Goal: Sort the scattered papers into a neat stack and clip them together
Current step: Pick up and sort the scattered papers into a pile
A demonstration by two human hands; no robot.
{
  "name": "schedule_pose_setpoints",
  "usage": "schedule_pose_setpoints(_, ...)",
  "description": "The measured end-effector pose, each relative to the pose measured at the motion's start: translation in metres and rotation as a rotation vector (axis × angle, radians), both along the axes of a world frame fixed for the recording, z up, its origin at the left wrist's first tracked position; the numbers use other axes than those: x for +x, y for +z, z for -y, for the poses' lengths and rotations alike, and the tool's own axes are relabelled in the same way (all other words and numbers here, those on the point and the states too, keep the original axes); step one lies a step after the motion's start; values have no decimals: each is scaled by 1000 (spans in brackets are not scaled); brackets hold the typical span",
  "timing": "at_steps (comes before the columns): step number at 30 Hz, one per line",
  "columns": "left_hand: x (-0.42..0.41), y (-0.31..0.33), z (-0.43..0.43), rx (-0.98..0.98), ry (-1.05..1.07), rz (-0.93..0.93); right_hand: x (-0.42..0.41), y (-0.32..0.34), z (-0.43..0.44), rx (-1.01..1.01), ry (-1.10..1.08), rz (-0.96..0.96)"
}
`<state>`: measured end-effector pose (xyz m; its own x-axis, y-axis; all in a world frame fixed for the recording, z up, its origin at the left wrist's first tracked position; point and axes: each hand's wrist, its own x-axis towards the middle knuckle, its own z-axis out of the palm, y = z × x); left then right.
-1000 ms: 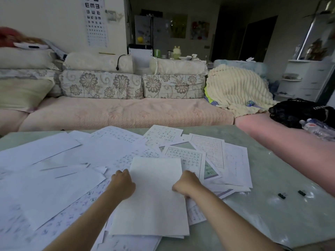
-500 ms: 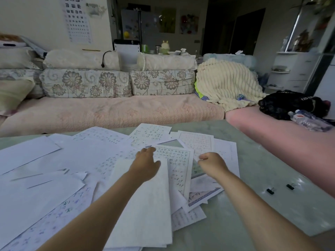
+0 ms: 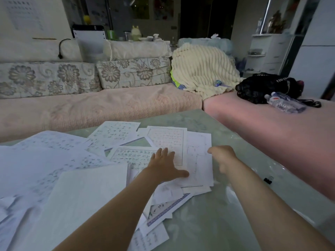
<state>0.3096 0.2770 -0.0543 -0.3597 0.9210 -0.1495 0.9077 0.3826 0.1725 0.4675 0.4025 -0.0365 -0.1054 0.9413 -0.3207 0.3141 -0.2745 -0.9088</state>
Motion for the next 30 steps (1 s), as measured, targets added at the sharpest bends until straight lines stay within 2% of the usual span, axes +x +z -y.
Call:
schedule_pose_setpoints(2, 3, -8, -3, 15, -19, 18, -2, 0, -4, -111, 54, -86)
schedule_pose_setpoints(5, 9, -12, -4, 125, -22, -19, -4, 1, -3, -161, 105, -106)
schedule_pose_setpoints(8, 15, -8, -4, 168, -18, -40, -7, -5, -1, -132, 146, -78)
schedule_pose_setpoints(12, 15, -4, -5, 188, -51, -144, -12, -9, -1, 19, 8, 9)
schedule_pose_setpoints(16, 21, -4, -8, 326, -121, -250, -6, 5, 3, -145, 5, -183)
schedule_pose_setpoints(20, 24, -3, -8, 501, -15, -58, 1, 2, 3, -211, 40, -282)
schedule_pose_setpoints(23, 28, -7, -7, 543, -45, 42, 3, -6, 3, -220, 120, -264)
schedule_pose_setpoints(27, 38, -10, -2, 502, -142, 224, -1, -13, 7, -153, 248, -168)
schedule_pose_setpoints(30, 42, -4, 5, 482, -170, 447, -5, -18, 7, -41, 300, 6)
